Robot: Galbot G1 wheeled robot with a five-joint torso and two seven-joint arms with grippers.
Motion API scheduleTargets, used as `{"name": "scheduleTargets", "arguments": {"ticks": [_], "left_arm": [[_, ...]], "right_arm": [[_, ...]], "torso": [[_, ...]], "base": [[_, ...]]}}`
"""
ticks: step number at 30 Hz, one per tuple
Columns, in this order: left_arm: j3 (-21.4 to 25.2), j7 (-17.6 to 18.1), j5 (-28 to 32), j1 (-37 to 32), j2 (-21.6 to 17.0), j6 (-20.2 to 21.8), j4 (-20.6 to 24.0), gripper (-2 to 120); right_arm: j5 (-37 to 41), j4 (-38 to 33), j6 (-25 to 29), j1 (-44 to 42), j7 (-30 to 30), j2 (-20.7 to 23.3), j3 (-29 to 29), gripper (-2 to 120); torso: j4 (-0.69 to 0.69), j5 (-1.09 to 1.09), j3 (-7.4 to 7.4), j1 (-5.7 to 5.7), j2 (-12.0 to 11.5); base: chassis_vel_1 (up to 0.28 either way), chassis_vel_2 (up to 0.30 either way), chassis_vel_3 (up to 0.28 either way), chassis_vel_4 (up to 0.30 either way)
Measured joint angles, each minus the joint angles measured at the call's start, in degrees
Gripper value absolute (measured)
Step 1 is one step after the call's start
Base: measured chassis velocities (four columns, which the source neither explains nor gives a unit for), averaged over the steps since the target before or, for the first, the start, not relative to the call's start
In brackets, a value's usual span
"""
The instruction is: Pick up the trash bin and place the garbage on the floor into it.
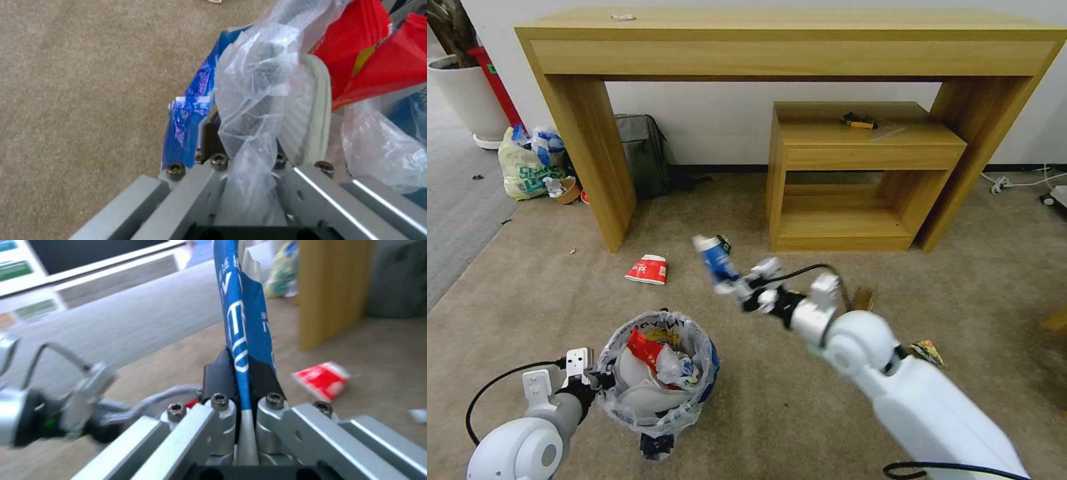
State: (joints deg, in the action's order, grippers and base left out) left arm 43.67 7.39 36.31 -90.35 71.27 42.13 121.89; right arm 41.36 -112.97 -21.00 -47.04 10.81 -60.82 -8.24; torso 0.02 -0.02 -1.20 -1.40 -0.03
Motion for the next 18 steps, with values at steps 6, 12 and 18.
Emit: {"name": "scheduleTargets", "arguments": {"ticks": [6, 12, 18], "left_arm": [[-0.37, 0.88, 0.53, 0.44, -0.34, 0.00, -0.01, 0], [-0.94, 1.26, 0.55, 0.58, 0.26, 0.00, 0.45, 0], [-0.27, 1.40, 0.92, 0.10, 0.24, 0.00, 1.22, 0]], "right_arm": [[-0.43, 1.77, -0.65, 1.96, 0.09, -1.25, -7.25, 0], [-4.91, 5.05, -1.42, 6.65, 0.12, -3.23, -15.01, 0], [-6.94, 6.96, -4.47, 8.45, -2.91, -5.71, -17.71, 0]], "torso": [[0.01, 0.01, 0.00, 0.00, 0.00], [0.01, 0.01, -0.01, 0.00, 0.00], [-0.01, 0.01, 0.00, 0.00, 0.00]], "base": [[0.000, 0.000, 0.000, 0.000], [0.000, 0.000, 0.000, 0.000], [0.000, 0.000, 0.000, 0.000]]}}
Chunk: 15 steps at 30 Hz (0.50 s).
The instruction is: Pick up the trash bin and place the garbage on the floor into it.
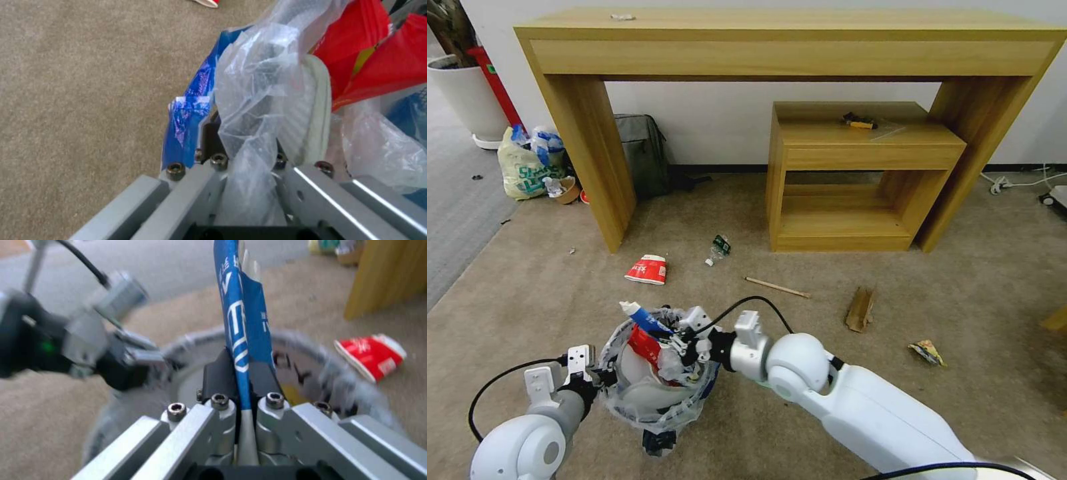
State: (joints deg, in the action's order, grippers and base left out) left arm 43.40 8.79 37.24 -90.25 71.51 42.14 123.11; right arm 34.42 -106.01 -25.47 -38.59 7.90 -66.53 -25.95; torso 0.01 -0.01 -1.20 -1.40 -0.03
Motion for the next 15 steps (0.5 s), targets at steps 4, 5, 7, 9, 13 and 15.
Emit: {"name": "scheduleTargets", "arguments": {"ticks": [4, 5, 7, 9, 13, 15], "left_arm": [[0.27, 0.39, 0.58, -0.24, 0.02, 0.00, 0.44, 0], [0.27, 0.39, 0.58, -0.24, 0.02, 0.00, 0.44, 0], [0.26, 0.40, 0.58, -0.34, 0.04, 0.00, 0.57, 0], [0.19, 0.40, 0.57, -0.34, 0.04, 0.00, 0.73, 0], [0.13, 0.43, 0.58, -0.27, -0.03, 0.00, 0.80, 0], [0.14, 0.45, 0.57, -0.23, 0.06, 0.00, 0.81, 0]], "right_arm": [[0.29, 0.31, -3.57, -0.22, -4.71, -0.72, -0.60, 19], [0.29, 0.31, -3.57, -0.22, -4.71, -0.72, -0.60, 19], [0.27, 0.01, -3.72, -0.49, -5.07, -0.27, -0.60, 25], [0.23, -0.34, -3.74, -0.84, -5.31, 0.05, -0.51, 32], [0.04, -1.39, -3.49, -1.55, -5.66, 1.08, 0.12, 47], [-0.28, -1.86, -3.15, -2.00, -5.72, 1.64, 0.66, 57]], "torso": [[0.01, 0.00, 0.00, 0.00, 0.00], [0.01, 0.00, 0.00, 0.00, 0.00], [0.01, 0.00, 0.00, 0.00, 0.00], [0.02, 0.00, 0.00, 0.00, 0.00], [0.01, 0.00, 0.00, 0.00, 0.00], [0.02, 0.01, 0.00, 0.00, 0.00]], "base": [[0.000, 0.000, 0.000, 0.000], [0.000, 0.000, 0.000, 0.000], [0.000, 0.000, 0.000, 0.000], [0.000, 0.000, 0.000, 0.000], [0.000, 0.000, 0.000, 0.000], [0.000, 0.000, 0.000, 0.000]]}}
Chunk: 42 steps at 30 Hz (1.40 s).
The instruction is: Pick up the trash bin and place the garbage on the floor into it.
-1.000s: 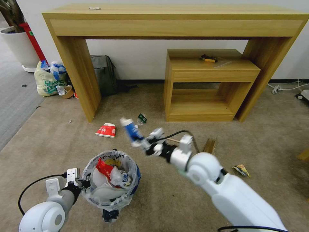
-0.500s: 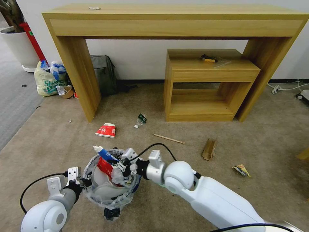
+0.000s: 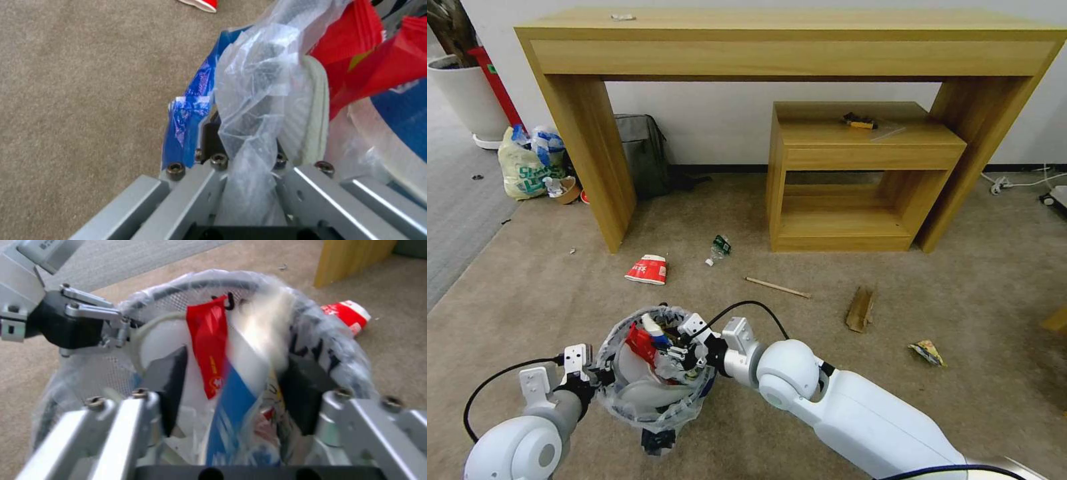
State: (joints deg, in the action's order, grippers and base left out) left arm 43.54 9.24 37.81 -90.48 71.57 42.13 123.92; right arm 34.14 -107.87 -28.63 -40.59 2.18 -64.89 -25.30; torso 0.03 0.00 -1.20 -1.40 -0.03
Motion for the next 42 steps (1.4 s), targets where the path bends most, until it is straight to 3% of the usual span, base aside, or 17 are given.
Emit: {"name": "scheduleTargets", "arguments": {"ticks": [8, 12, 22, 35, 42], "left_arm": [[0.25, 0.02, -0.01, -0.16, 0.32, 0.00, 0.00, 0], [0.59, 0.00, -0.05, -0.17, 0.63, 0.00, -0.42, 0], [0.93, -0.59, -0.47, -0.49, 1.17, 0.00, -0.45, 0], [1.16, -2.65, -2.72, -1.93, 2.96, 0.00, 1.10, 0], [0.95, -3.48, -5.17, -2.69, 3.91, 0.00, 2.09, 0]], "right_arm": [[-0.47, -1.77, 0.72, -0.96, -0.54, 0.43, 2.47, 80], [-0.53, -4.20, 1.26, -2.45, -1.02, 1.65, 6.15, 98], [-1.23, -6.13, 4.33, -8.67, -5.56, 3.86, 14.18, 100], [-10.68, -5.07, 9.58, -27.31, -3.40, 1.80, 39.29, 100], [-12.66, -6.55, 11.28, -34.30, -0.52, 0.25, 47.16, 100]], "torso": [[-0.01, 0.00, 0.00, 0.00, 0.00], [-0.01, 0.00, 0.00, 0.00, 0.00], [0.00, 0.01, 0.00, 0.00, 0.00], [0.00, 0.00, 0.00, 0.00, 0.00], [-0.01, 0.00, 0.01, 0.00, 0.00]], "base": [[0.000, 0.000, 0.000, 0.000], [0.000, 0.000, 0.000, 0.000], [0.000, 0.000, 0.000, 0.000], [0.000, 0.000, 0.000, 0.000], [-0.003, -0.006, 0.004, 0.010]]}}
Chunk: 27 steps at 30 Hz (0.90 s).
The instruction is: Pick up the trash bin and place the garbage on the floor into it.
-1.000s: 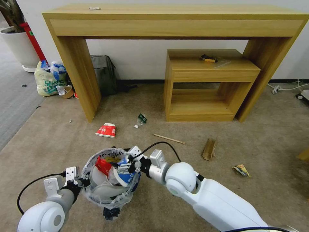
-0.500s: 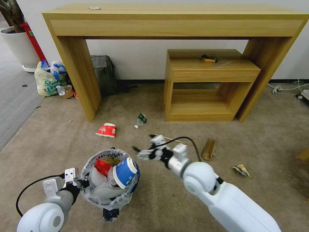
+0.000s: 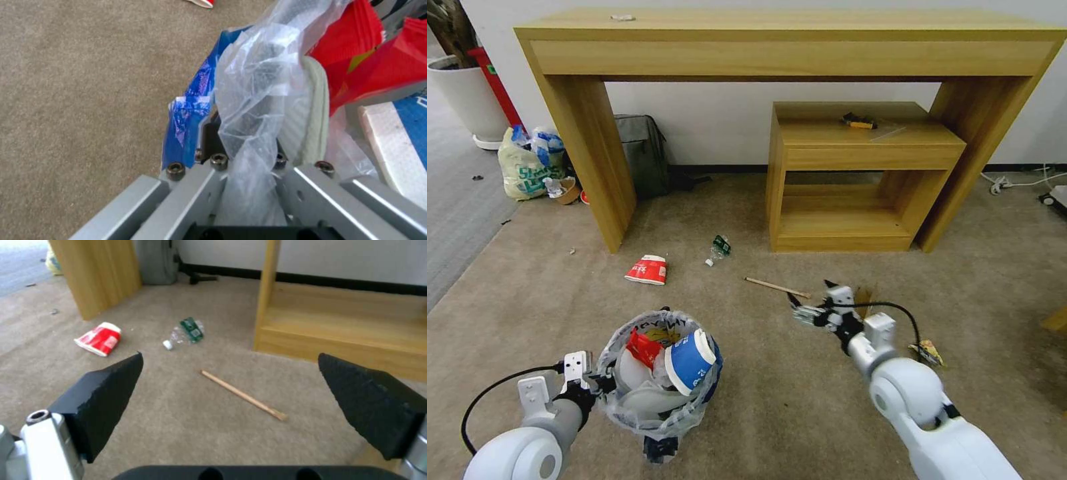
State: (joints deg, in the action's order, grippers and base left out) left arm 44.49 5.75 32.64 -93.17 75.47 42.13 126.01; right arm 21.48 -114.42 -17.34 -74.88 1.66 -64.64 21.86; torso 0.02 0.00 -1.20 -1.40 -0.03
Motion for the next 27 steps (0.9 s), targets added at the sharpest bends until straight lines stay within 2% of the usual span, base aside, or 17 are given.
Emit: {"name": "scheduleTargets", "arguments": {"ticks": [6, 27], "left_arm": [[-0.17, -0.13, -0.48, -0.08, 0.20, 0.00, 0.19, 0], [-0.53, -0.12, -0.76, -0.48, 0.22, 0.00, 0.73, 0]], "right_arm": [[-0.04, -0.65, 0.71, -2.16, 0.96, -0.30, 2.70, 100], [0.54, -1.57, 2.18, -5.43, 2.72, 0.47, 6.11, 100]], "torso": [[-0.01, 0.00, 0.00, 0.00, 0.00], [0.01, 0.00, 0.00, 0.00, 0.00]], "base": [[-0.061, -0.080, 0.082, 0.082], [-0.169, -0.168, 0.161, 0.165]]}}
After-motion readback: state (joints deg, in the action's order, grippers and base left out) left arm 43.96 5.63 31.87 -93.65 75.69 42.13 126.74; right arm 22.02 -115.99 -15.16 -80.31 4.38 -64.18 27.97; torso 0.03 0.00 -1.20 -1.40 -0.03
